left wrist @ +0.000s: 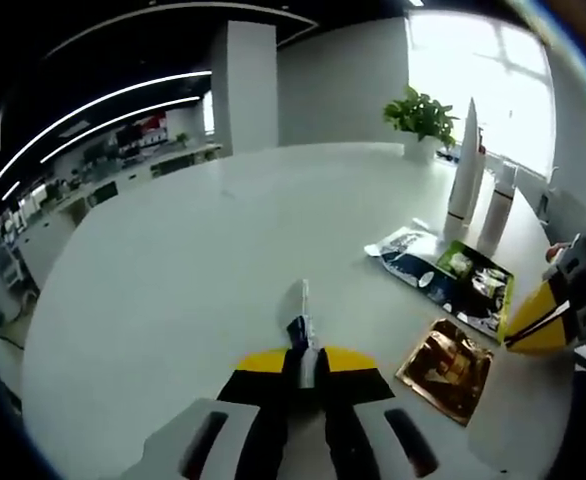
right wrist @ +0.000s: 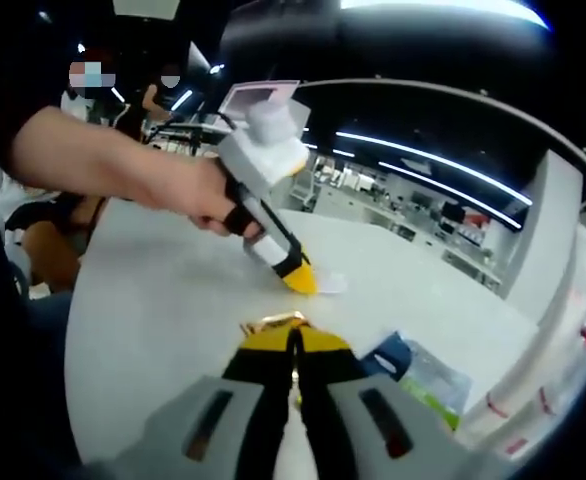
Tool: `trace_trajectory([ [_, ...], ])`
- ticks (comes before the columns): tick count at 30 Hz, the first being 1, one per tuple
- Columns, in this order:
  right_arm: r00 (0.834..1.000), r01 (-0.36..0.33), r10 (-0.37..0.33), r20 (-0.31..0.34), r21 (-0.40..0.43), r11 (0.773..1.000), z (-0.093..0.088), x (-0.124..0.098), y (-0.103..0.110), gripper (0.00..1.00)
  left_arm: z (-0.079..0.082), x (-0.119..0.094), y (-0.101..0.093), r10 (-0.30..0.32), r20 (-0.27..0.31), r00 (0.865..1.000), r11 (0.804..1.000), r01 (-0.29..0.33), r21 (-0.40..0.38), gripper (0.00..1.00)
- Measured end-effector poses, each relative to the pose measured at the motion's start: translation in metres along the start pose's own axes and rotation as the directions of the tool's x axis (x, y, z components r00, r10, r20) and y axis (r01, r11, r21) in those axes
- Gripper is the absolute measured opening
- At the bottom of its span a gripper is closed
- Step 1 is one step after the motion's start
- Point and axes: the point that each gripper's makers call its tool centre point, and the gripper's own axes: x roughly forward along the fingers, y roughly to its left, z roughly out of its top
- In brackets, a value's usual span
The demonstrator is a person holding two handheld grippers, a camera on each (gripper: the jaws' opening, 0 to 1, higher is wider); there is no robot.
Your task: Arrange the skincare products in the storage area until every visible bottle or jar stands upright without overlapping.
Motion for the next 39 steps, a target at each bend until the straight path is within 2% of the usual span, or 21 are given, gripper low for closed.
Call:
trace_trajectory([
  [3, 1.000, 0.003, -0.003, 0.001, 0.002, 1.000, 0.001, 0.000, 0.000, 0.01, 0.000, -0.001, -0.001, -0.004, -0.001, 1.000, 1.000, 0.004, -0.013, 0.10],
  [6, 1.000, 0.003, -0.003, 0.002, -0.003, 1.000, 0.002, 0.000, 0.000, 0.01, 0.001, -0.004, -0.005, -0.030, 0.010, 0.999, 0.997, 0.031, -0.072, 0.10],
  [27, 1.000, 0.005, -0.005, -0.006, -0.003, 1.000, 0.003, 0.000, 0.003, 0.01, 0.000, -0.020, -0.015, -0.067, 0.058, 0.996, 0.992, 0.073, -0.099, 0.03],
  [39, 1.000, 0.000, -0.002, 0.023, 0.080, 0.997, 0.007, 0.001, -0.003, 0.01, 0.006, -0.035, -0.026, -0.114, 0.113, 0.987, 0.978, 0.132, -0.164, 0.02],
])
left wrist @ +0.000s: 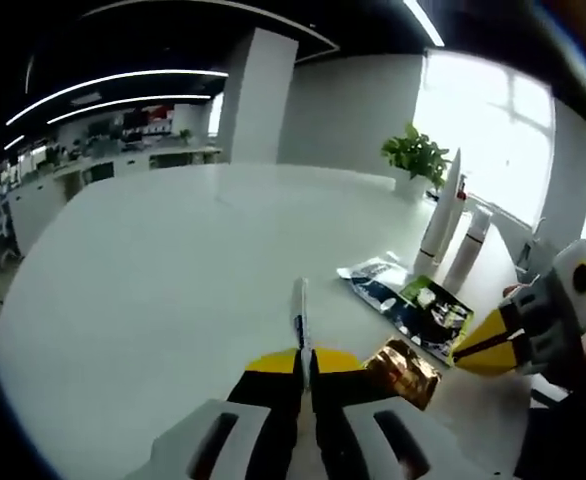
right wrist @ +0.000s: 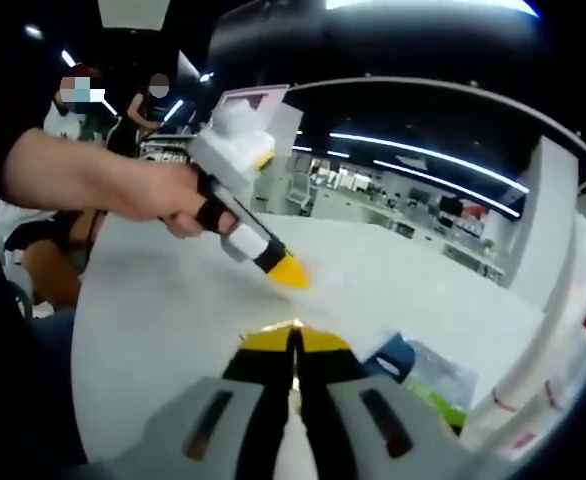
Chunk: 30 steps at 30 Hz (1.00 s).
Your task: Arrange the skincare products in the storage area until every visible bottle or jar stands upright without overlapping.
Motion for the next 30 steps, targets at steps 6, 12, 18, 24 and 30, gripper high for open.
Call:
trace_trajectory([
  [6, 1.000, -0.002, 0.000, 0.024, 0.075, 0.997, 0.002, 0.000, -0.005, 0.01, 0.003, -0.006, -0.009, -0.035, 0.026, 0.999, 0.999, 0.036, -0.028, 0.02],
  [12, 0.997, -0.023, 0.011, 0.077, 0.160, 0.987, 0.013, 0.001, -0.006, 0.01, 0.005, -0.014, -0.022, -0.081, 0.059, 0.995, 0.993, 0.086, -0.081, 0.02],
  [18, 0.996, -0.034, 0.016, 0.090, 0.202, 0.979, 0.017, 0.003, -0.006, 0.03, 0.007, -0.025, -0.036, -0.126, 0.104, 0.987, 0.982, 0.139, -0.126, 0.02],
  [24, 0.992, -0.054, 0.020, 0.126, 0.273, 0.961, 0.026, 0.003, -0.007, 0.06, 0.009, -0.034, -0.052, -0.188, 0.164, 0.968, 0.962, 0.215, -0.169, 0.02],
  [30, 0.984, -0.095, 0.025, 0.177, 0.396, 0.914, 0.036, 0.006, -0.010, 0.12, 0.010, -0.043, -0.055, -0.211, 0.195, 0.958, 0.950, 0.248, -0.190, 0.02],
])
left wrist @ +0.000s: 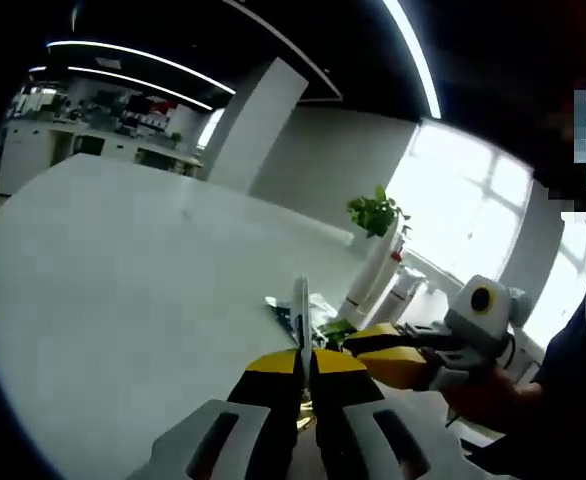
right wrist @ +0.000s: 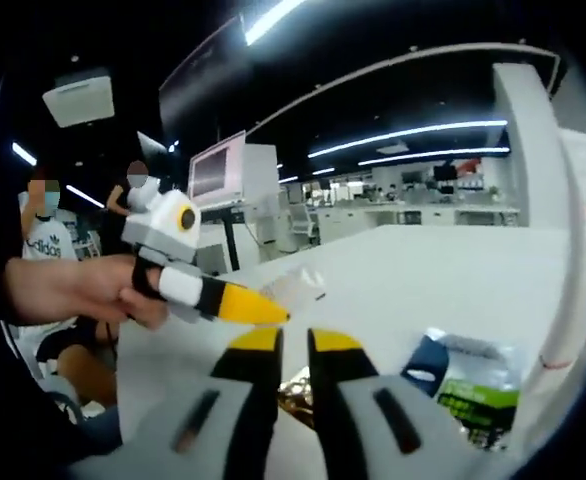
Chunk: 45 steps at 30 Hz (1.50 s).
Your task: Arrange the skincare products in the storage area until every visible bottle or jar stands upright without overlapping.
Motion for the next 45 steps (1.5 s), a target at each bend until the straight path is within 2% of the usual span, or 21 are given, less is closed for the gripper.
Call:
trace_trajectory([
  [1, 1.000, 0.001, -0.001, -0.008, -0.001, 1.000, 0.000, 0.001, -0.001, 0.13, 0.003, -0.002, -0.003, -0.017, 0.017, 1.000, 1.000, 0.017, -0.012, 0.02],
  [3, 1.000, 0.005, -0.005, -0.013, -0.012, 1.000, 0.000, 0.002, 0.000, 0.14, 0.003, -0.003, -0.005, -0.030, 0.017, 0.999, 0.999, 0.030, -0.028, 0.02],
  [7, 1.000, -0.021, 0.020, 0.020, 0.078, 0.997, 0.004, 0.007, 0.003, 0.18, 0.003, -0.004, -0.006, -0.038, 0.024, 0.999, 0.999, 0.039, -0.024, 0.02],
  [11, 0.999, -0.034, 0.031, 0.033, 0.118, 0.992, 0.005, 0.008, 0.005, 0.19, 0.003, -0.005, -0.009, -0.048, 0.030, 0.998, 0.999, 0.049, -0.023, 0.02],
  [16, 0.995, -0.068, 0.051, 0.082, 0.220, 0.973, 0.011, 0.009, 0.005, 0.20, 0.002, -0.005, -0.010, -0.056, 0.028, 0.998, 0.998, 0.057, -0.020, 0.02],
  [20, 0.994, -0.080, 0.058, 0.090, 0.260, 0.962, 0.009, 0.010, 0.005, 0.20, 0.000, -0.005, -0.010, -0.057, 0.024, 0.998, 0.998, 0.058, -0.029, 0.02],
  [27, 0.994, -0.084, 0.062, 0.089, 0.279, 0.957, 0.005, 0.011, 0.007, 0.19, -0.003, -0.005, -0.013, -0.064, 0.020, 0.998, 0.998, 0.065, -0.028, 0.02],
  [45, 0.986, -0.133, 0.090, 0.139, 0.345, 0.929, 0.013, 0.013, 0.012, 0.19, -0.007, -0.005, -0.017, -0.086, 0.018, 0.996, 0.995, 0.087, -0.043, 0.02],
])
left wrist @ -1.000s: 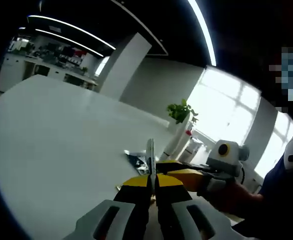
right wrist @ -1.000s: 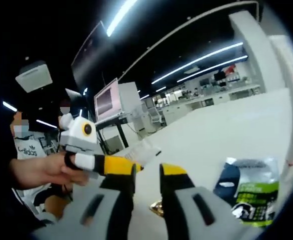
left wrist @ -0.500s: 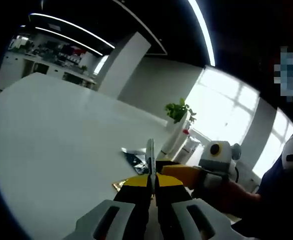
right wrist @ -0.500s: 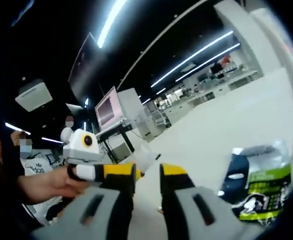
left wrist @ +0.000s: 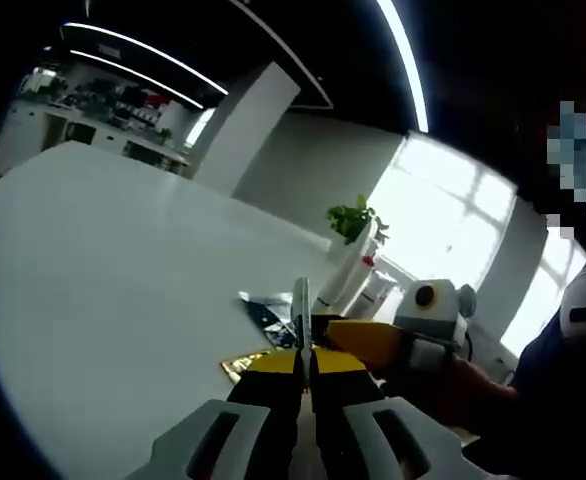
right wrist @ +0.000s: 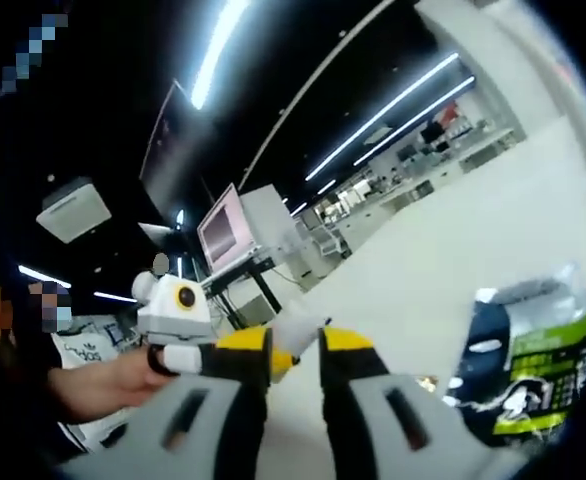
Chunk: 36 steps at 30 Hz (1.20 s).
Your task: Arrange the skincare products in the storage area until every visible bottle or jar stands upright without overlapping.
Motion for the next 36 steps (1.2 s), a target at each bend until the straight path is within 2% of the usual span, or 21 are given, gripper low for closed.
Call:
trace_trajectory([
  [6, 1.000, -0.020, 0.019, 0.023, 0.025, 1.000, 0.004, 0.000, 0.003, 0.17, 0.003, -0.002, -0.003, -0.031, 0.017, 0.999, 0.999, 0.032, -0.033, 0.02],
  [10, 0.995, -0.071, 0.062, 0.076, 0.123, 0.990, 0.011, -0.003, 0.005, 0.11, 0.004, -0.004, -0.010, -0.094, 0.045, 0.995, 0.990, 0.098, -0.099, 0.02],
  [11, 0.993, -0.090, 0.077, 0.090, 0.146, 0.985, 0.012, -0.004, 0.007, 0.09, 0.004, -0.004, -0.016, -0.134, 0.048, 0.990, 0.980, 0.140, -0.139, 0.02],
  [13, 0.988, -0.127, 0.105, 0.116, 0.204, 0.971, 0.015, -0.004, 0.005, 0.06, 0.003, -0.005, -0.014, -0.131, 0.056, 0.990, 0.982, 0.138, -0.131, 0.02],
  [17, 0.986, -0.146, 0.125, 0.108, 0.226, 0.963, 0.011, -0.006, 0.003, 0.05, 0.001, -0.006, -0.018, -0.155, 0.045, 0.987, 0.978, 0.160, -0.135, 0.02],
  [18, 0.986, -0.154, 0.134, 0.100, 0.228, 0.962, 0.009, -0.006, 0.004, 0.05, -0.002, -0.006, -0.022, -0.178, 0.027, 0.984, 0.974, 0.180, -0.136, 0.02],
  [24, 0.980, -0.193, 0.177, 0.087, 0.254, 0.948, 0.004, -0.005, 0.016, 0.06, -0.008, -0.007, -0.022, -0.176, -0.026, 0.984, 0.980, 0.172, -0.104, 0.02],
  [28, 0.983, -0.181, 0.169, 0.071, 0.225, 0.957, 0.002, -0.006, 0.017, 0.02, -0.010, -0.007, -0.019, -0.175, -0.041, 0.984, 0.979, 0.170, -0.109, 0.02],
  [36, 0.982, -0.184, 0.172, 0.074, 0.230, 0.956, 0.001, -0.006, 0.019, 0.01, -0.012, -0.006, -0.020, -0.177, -0.047, 0.983, 0.979, 0.171, -0.115, 0.02],
])
